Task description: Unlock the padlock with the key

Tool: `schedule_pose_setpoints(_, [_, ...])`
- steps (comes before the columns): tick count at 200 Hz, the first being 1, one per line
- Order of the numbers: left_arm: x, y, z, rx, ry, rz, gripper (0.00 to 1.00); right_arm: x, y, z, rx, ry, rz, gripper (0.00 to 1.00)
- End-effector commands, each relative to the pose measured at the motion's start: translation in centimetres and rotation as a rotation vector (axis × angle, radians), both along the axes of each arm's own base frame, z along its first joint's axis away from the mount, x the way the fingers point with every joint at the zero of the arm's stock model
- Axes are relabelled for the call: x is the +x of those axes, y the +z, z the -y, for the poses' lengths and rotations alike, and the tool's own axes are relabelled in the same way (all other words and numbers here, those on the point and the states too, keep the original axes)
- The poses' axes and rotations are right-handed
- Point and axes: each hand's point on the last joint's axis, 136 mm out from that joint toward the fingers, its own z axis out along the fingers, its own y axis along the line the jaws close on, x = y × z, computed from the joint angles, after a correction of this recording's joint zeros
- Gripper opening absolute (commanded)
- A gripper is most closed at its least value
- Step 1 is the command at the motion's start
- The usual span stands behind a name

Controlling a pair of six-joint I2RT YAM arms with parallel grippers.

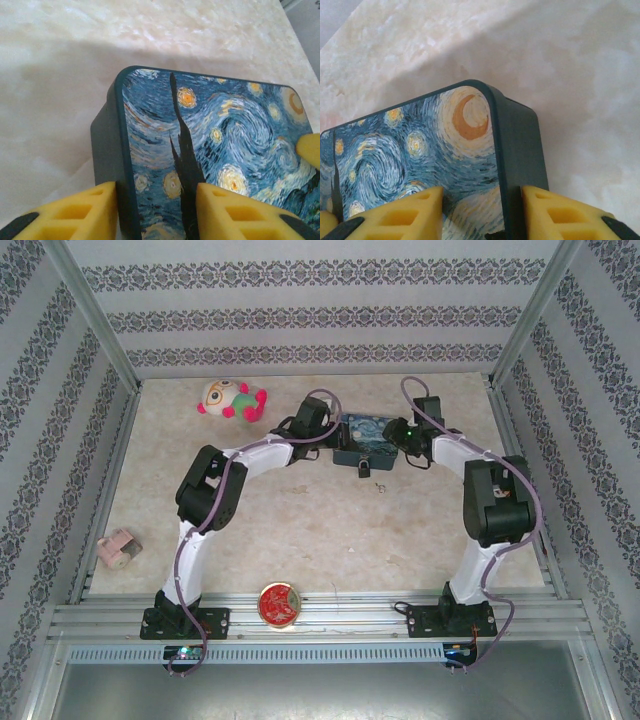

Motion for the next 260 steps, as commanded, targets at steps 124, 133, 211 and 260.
schedule_pose_setpoints(124, [-15.0, -0.4, -10.8, 0.023, 0.240, -0.084, 0.29, -9.8, -0.3, -19.9, 0.110, 0.397, -0.107, 0.36])
schedule_pose_setpoints(133, [-15.8, -0.6, -11.3, 0.014, 0.250, -0.096, 0.29, -10.8, -0.5, -20.3, 0.104, 0.398, -0.116, 0.37])
schedule_pose_setpoints(211, [-15.3, 0.3, -13.4, 0.055, 0.291, -0.040, 0.36, -11.0, -1.0, -22.5, 0.075, 0.354, -0.089, 0.41])
schedule_pose_setpoints(260, [-13.7, 0.0, -13.2, 0.041, 0.294, -0.028, 0.37, -8.2, -0.8, -22.6, 0.080, 0.345, -0.060, 0.44])
